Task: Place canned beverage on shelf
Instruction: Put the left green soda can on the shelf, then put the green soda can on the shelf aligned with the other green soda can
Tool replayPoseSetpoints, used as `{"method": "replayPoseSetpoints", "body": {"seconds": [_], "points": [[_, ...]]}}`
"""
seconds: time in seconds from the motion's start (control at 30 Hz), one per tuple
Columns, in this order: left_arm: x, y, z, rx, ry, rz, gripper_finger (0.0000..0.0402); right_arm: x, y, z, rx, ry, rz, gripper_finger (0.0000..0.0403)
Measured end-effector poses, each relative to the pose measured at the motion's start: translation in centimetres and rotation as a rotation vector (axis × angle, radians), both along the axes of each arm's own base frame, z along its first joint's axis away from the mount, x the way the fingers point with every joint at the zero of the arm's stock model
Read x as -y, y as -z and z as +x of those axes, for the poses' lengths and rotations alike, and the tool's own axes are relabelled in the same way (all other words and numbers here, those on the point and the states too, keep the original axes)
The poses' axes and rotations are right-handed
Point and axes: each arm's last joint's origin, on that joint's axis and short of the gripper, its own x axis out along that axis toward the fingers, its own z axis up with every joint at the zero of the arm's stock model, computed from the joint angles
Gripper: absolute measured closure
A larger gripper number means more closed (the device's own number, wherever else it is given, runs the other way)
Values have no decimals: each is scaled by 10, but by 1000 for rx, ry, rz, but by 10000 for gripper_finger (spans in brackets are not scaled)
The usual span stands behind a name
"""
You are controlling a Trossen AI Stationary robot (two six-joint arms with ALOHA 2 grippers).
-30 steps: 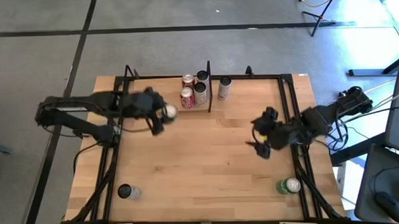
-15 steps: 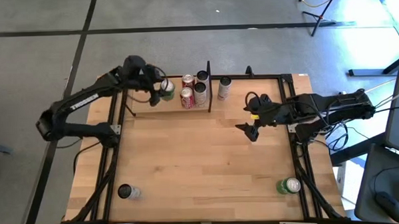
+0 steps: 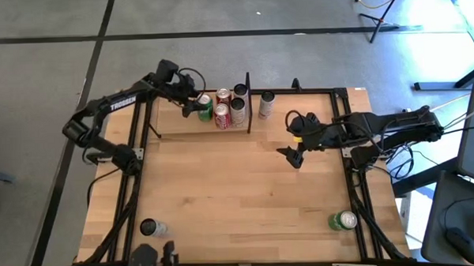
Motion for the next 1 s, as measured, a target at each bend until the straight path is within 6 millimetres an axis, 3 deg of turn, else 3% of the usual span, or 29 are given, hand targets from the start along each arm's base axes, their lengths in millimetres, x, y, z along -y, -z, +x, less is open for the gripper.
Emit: {"method": "replayPoseSetpoints", "body": {"seconds": [0.5,0.83,0.9,1.0], "points": [[-13,11,1,-22,-19,52,144,0,0,0,-1,2,0,15],[-10,9,2,-24,-14,49,38,-1,0,0,-3,1,-2,15],[-8,4,1,-19,-15,58,34,-1,0,0,-3,0,-2,15],[-6,-21,0,29,-28,110,31,-1,0,0,-5,-3,-3,15]]}}
